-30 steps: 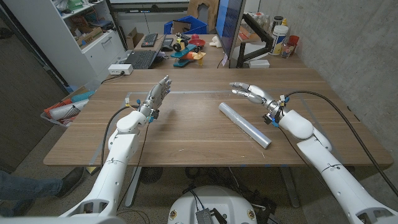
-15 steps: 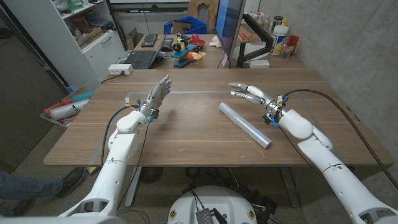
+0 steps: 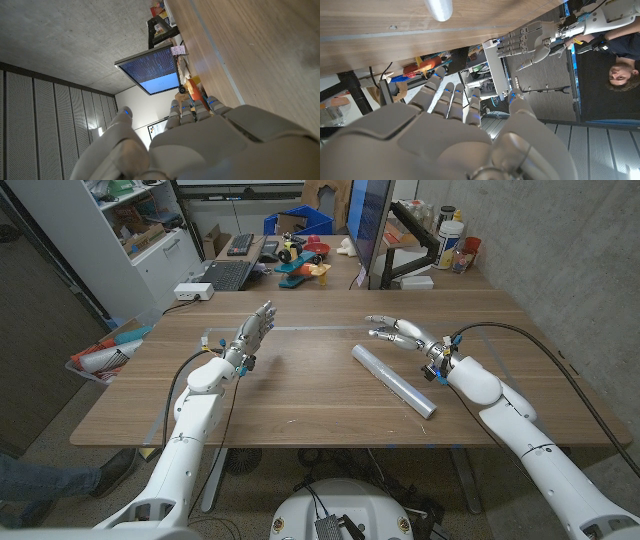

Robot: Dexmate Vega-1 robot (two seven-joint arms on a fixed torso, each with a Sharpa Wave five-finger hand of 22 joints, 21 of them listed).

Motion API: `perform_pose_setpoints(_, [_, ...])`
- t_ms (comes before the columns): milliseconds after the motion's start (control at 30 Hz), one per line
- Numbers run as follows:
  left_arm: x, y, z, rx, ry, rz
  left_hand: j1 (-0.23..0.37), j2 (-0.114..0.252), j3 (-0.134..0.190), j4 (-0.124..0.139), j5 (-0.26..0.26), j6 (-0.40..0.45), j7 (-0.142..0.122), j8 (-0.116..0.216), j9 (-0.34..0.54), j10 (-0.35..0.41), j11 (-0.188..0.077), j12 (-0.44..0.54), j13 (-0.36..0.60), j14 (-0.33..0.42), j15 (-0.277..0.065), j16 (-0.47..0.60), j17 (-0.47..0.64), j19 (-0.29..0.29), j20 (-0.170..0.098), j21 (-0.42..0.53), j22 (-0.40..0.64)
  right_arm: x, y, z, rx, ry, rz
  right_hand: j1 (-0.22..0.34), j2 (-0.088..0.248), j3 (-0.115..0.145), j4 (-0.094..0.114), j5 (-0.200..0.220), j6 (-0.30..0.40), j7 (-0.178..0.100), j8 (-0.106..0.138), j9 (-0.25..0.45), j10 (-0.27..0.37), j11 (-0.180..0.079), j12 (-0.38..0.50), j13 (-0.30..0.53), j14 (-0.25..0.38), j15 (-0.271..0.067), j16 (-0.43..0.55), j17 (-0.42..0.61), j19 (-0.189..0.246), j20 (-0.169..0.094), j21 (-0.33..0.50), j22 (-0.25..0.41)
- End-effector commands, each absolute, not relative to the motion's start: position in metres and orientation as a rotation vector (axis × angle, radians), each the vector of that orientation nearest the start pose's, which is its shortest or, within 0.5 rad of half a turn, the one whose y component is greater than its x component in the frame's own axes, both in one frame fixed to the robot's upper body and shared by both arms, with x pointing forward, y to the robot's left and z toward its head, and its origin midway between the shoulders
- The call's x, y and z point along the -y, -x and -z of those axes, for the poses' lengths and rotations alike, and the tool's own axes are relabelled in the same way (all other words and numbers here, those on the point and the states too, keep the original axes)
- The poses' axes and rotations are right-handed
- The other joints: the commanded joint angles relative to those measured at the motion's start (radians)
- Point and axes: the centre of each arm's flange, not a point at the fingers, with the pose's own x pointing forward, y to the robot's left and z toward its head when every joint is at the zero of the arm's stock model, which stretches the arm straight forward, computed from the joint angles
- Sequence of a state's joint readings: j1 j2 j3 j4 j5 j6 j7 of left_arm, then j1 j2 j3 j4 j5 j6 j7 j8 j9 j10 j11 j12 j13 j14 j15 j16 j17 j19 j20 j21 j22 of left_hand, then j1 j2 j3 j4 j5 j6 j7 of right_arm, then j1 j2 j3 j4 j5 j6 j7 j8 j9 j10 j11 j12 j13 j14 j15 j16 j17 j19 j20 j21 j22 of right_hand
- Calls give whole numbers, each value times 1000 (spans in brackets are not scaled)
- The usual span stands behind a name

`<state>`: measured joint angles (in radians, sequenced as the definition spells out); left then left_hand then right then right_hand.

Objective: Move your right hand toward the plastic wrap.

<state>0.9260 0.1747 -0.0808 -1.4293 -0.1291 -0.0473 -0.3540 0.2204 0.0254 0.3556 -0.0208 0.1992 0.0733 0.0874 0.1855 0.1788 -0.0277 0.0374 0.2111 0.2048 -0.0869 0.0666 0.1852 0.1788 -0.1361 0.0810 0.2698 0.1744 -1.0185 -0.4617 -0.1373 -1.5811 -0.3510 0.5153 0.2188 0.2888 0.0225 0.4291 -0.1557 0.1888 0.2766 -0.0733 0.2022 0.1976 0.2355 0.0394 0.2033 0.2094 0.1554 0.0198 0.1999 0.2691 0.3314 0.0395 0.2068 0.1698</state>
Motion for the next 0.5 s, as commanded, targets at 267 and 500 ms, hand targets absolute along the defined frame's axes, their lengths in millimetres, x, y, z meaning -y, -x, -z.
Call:
perform_pose_setpoints(267, [-293, -638, 18, 552, -103, 243, 0, 9, 0, -7, -3, 1, -3, 4, 2, 0, -4, 6, 0, -6, -3, 5, 4, -4, 5, -4, 4, 226, -562, 17, 922, 1042, -283, 0, -14, 5, 7, 8, -3, -9, -6, 2, -6, -11, -3, -1, -2, 1, 1, 0, -2, 8, -3, 2])
perform_pose_setpoints(500, [-293, -637, 17, 555, -104, 244, -1, 10, 0, -8, -3, 1, -3, 4, 2, 0, -7, 6, 0, -5, -3, 5, 4, -3, 8, -7, 4, 225, -561, 19, 922, 1071, -272, 2, -16, 6, 5, 10, -5, -17, -6, 2, -8, -10, -4, -1, -4, 2, 1, -3, -2, 9, -4, 2])
